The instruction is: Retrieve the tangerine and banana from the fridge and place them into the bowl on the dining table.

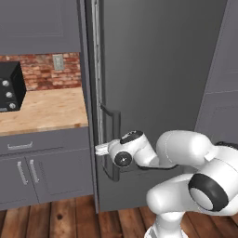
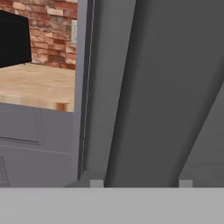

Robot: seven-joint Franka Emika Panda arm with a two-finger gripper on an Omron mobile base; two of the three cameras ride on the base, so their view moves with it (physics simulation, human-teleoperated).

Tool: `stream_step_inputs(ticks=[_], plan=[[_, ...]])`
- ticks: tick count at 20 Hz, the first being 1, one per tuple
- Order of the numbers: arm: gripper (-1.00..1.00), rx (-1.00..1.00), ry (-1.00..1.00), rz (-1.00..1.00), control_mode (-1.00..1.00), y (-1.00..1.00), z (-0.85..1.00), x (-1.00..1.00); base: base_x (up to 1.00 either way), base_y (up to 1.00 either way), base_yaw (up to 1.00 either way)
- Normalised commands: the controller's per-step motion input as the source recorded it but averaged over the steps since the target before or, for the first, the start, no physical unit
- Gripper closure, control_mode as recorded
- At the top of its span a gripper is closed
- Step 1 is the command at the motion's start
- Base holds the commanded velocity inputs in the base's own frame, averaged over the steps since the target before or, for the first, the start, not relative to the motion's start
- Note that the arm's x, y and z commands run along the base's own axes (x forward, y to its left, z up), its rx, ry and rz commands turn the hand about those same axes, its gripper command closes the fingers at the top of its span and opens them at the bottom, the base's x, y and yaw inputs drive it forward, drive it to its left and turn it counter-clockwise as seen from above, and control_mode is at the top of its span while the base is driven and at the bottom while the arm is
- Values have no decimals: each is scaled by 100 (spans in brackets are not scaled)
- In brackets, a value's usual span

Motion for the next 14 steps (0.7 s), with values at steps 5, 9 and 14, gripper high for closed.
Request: stream_step_inputs(ticks=[5,9,14], plan=[[100,0,26,12,-100,6,4,-100,0,0,0],[100,0,27,9,-100,7,0,-100,0,0,0],[100,0,34,8,-100,1,0,-100,0,0,0]])
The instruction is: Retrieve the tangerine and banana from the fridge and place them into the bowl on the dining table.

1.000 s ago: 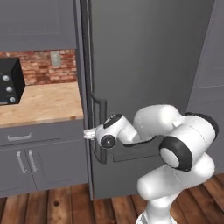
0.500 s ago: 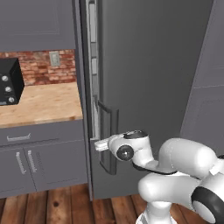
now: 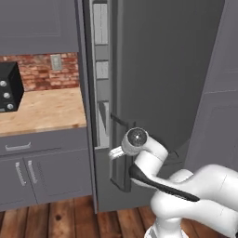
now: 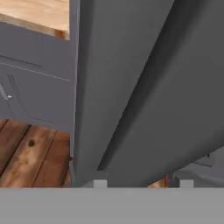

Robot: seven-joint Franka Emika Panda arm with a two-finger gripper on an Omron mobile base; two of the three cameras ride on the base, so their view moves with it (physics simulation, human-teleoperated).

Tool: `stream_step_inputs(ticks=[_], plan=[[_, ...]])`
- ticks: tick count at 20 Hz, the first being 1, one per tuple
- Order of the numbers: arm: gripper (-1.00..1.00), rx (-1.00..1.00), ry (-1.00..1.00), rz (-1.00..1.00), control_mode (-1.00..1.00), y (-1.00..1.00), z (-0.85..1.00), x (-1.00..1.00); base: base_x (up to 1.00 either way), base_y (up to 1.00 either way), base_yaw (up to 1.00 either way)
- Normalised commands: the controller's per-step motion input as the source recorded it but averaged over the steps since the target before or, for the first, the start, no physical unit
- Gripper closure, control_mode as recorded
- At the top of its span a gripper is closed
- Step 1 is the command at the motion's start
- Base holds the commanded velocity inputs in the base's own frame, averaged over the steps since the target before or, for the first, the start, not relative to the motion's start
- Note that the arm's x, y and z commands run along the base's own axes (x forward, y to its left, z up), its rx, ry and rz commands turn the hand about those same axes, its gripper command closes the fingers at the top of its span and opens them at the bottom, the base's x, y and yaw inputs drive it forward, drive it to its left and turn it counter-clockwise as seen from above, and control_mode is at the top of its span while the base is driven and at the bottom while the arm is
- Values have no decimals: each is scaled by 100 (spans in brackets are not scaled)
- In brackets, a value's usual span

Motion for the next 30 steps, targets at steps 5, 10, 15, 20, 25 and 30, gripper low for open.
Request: stream_step_inputs(ticks=[5,10,15,20,25,30], plan=[[100,0,40,5,-100,0,0,-100,0,0,0],[100,-3,33,2,-100,0,0,-92,0,0,0],[100,-4,22,0,-100,-3,0,-82,0,0,0],[100,-4,13,0,-100,-19,0,-71,0,0,0],[100,-1,0,-6,-100,-24,0,-87,0,0,0],[100,-5,-3,-35,-100,-57,0,-76,0,0,0]])
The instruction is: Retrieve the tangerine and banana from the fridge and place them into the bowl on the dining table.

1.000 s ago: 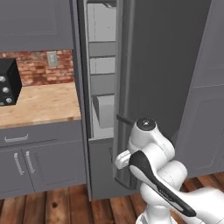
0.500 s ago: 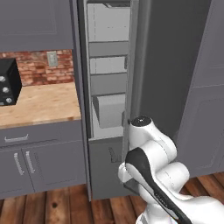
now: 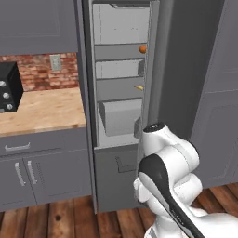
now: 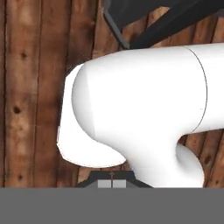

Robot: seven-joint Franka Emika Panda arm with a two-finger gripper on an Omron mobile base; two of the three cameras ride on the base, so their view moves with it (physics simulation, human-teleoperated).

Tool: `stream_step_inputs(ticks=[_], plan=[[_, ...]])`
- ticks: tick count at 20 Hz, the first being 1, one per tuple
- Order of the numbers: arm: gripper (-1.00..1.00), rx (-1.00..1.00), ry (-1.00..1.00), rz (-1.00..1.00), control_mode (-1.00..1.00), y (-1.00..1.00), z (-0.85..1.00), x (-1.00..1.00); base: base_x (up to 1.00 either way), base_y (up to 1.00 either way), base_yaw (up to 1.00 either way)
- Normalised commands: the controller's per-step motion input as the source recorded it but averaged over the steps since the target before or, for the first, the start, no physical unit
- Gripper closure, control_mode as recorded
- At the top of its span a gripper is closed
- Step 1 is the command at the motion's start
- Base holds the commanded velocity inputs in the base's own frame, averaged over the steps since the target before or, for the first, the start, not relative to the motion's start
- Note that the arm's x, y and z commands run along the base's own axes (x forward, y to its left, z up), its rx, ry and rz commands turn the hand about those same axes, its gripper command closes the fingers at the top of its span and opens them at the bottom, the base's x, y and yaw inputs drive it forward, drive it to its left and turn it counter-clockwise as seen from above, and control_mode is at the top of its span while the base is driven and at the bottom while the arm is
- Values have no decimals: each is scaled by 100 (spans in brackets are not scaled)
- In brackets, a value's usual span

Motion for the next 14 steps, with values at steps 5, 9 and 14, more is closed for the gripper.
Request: stream_step_inputs(ticks=[5,9,14], plan=[[100,-4,-10,-39,-100,-62,0,-36,0,0,0],[100,0,-21,-32,-100,-70,0,-6,0,0,0],[100,0,-31,-24,-100,-63,0,0,0,0,0]])
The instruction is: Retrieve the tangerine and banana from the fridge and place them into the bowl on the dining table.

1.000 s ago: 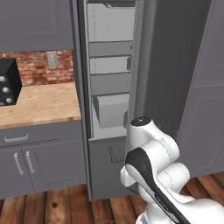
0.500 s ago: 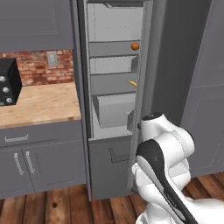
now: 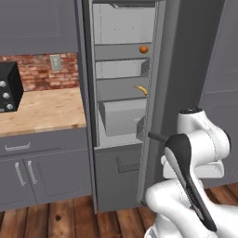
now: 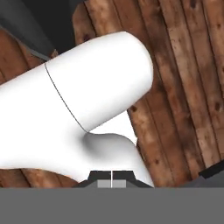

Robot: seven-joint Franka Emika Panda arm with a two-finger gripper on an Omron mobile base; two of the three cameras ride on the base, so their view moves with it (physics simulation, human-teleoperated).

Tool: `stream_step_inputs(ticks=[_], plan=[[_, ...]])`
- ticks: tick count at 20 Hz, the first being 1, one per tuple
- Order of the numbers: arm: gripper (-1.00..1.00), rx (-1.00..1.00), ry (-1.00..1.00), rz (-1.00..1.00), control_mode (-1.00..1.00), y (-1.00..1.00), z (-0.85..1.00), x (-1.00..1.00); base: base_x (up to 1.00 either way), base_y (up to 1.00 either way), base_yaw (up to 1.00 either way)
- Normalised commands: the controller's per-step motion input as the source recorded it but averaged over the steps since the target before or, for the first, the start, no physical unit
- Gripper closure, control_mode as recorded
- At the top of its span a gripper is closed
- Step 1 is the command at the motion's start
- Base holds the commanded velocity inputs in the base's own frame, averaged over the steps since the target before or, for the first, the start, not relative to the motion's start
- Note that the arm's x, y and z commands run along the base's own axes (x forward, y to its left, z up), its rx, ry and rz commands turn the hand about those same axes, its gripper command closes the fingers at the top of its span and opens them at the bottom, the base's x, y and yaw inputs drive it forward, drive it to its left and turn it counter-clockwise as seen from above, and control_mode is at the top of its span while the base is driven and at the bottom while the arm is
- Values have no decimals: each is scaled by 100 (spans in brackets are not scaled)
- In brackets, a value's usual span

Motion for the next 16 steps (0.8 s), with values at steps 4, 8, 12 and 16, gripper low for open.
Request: stream_step_inputs(ticks=[4,8,12,16], plan=[[100,4,-44,-13,-100,-49,-7,0,0,0,0],[100,7,-56,0,-100,-23,-4,-13,0,0,0],[100,0,-61,1,-100,0,0,-40,0,0,0],[100,-8,-48,1,-100,2,17,-61,0,0,0]])
